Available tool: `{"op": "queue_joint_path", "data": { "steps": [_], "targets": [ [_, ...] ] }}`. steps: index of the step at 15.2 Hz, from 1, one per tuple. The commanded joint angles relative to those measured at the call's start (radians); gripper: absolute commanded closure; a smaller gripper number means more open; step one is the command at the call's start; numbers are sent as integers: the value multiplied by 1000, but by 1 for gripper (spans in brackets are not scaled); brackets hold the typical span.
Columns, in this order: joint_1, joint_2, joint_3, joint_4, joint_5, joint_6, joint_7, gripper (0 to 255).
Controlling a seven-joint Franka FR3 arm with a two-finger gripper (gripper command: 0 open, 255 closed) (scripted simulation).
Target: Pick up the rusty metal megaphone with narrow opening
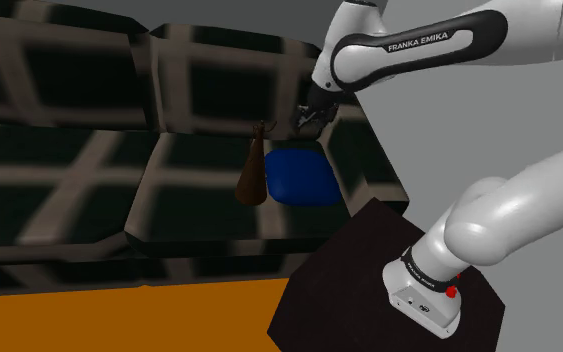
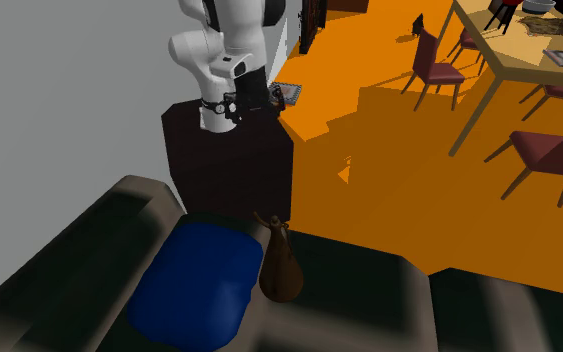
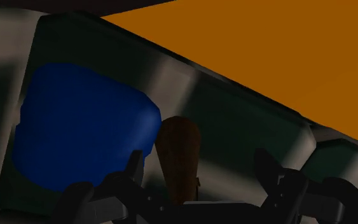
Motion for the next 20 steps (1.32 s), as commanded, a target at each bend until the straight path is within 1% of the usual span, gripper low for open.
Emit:
{"op": "queue_joint_path", "data": {
  "steps": [1, 6, 11, 15, 19, 20],
  "targets": [
    [-5, 77, 12, 21, -5, 72, 35, 0],
    [-14, 264, 32, 89, -40, 223, 129, 0],
    [-12, 457, 31, 195, -98, 339, 234, 0],
    [5, 611, 9, 306, -143, 405, 315, 0],
    [28, 763, -22, 438, -174, 448, 383, 0],
    [30, 774, -24, 448, -175, 450, 387, 0]
  ]
}}
